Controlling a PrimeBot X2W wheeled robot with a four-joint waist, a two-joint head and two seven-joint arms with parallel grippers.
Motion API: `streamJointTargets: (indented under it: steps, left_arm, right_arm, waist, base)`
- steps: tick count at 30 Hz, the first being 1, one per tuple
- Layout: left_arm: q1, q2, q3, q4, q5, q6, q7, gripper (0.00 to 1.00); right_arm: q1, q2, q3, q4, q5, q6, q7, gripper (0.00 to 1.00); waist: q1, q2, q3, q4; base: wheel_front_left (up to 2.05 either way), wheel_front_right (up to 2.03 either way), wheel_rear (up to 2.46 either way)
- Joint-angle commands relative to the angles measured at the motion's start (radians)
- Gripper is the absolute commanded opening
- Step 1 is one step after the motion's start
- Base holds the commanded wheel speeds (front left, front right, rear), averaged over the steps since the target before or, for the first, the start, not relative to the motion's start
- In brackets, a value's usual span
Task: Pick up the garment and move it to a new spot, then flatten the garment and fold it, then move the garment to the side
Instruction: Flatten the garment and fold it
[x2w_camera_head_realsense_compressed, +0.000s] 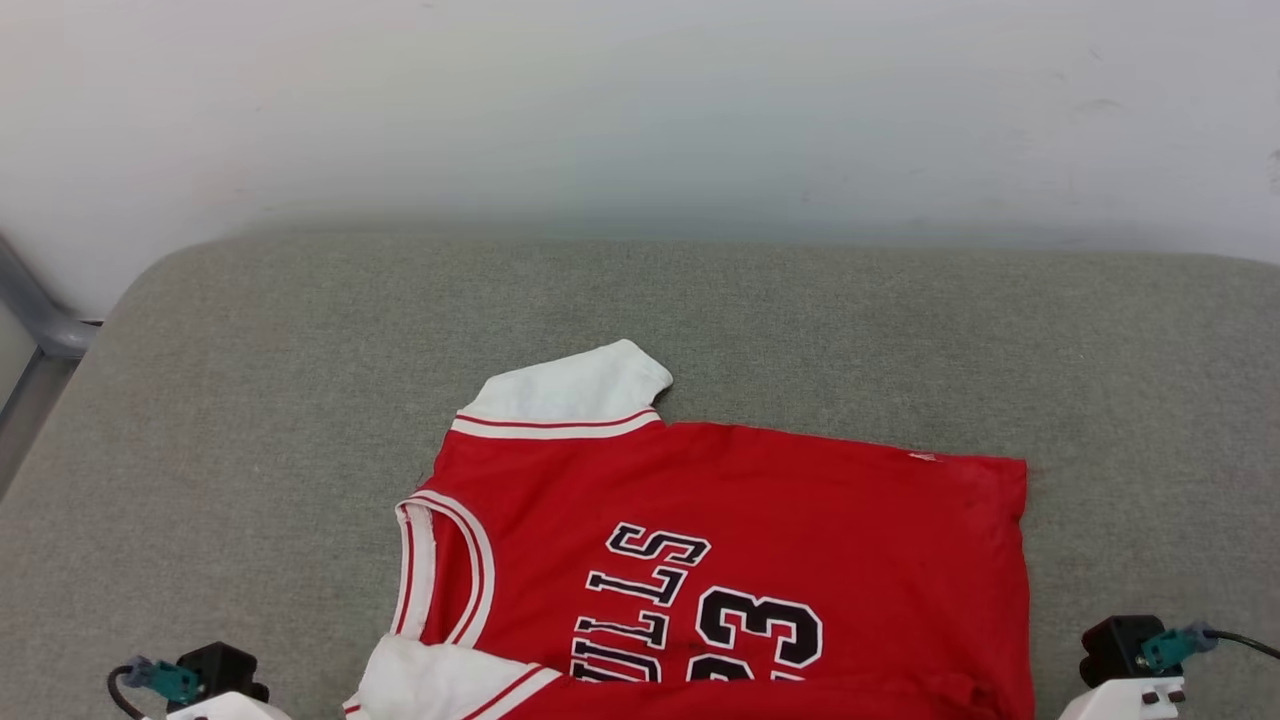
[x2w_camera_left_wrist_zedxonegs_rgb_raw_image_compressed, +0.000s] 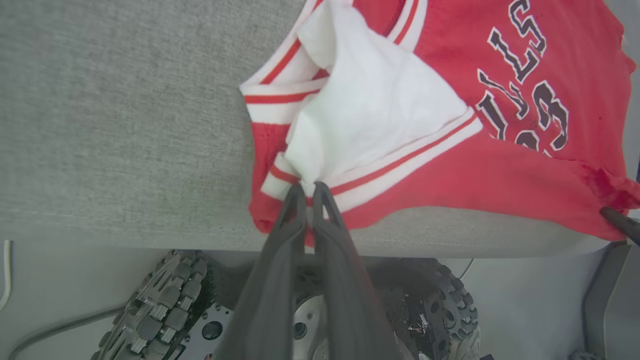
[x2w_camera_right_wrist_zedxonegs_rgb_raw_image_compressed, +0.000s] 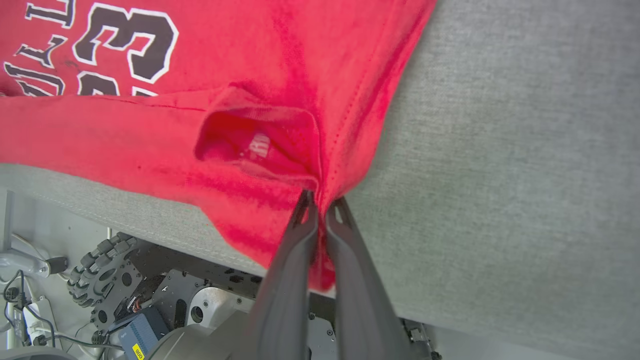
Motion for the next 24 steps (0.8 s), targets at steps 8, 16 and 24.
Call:
streamJointTargets:
  steps: [8,16,24]
  left_arm:
    - [-0.06,-0.048,-0.013,0.063,0.046,-0.041,-0.077,1.0]
    - [-0.131,-0.05,0.002,0.061,0.165,-0.058,-0.236,1.0]
    - [-0.23,-0.093,0.01,0.036,0.292,-0.074,-0.44,1.0]
  right_arm:
    - [0.021,0.029,0.004,0.012,-0.01,0.0,-0.189,1.0]
    - [-0.026,0.065,0.002,0.001,-0.08,0.0,-0.518,1.0]
    - [-0.086,0.102,-0.054,-0.054,-0.162,0.0,-0.682,1.0]
  waist:
    - [0.0001,0.0,0.005,0.004]
    - [0.0001,0.0,-0.002,-0.008]
    - [0.0001,0.0,0.044,-0.015]
  base:
    - [0.0,0.0,0.0]
    - [0.0,0.0,0.0]
    - [0.0,0.0,0.0]
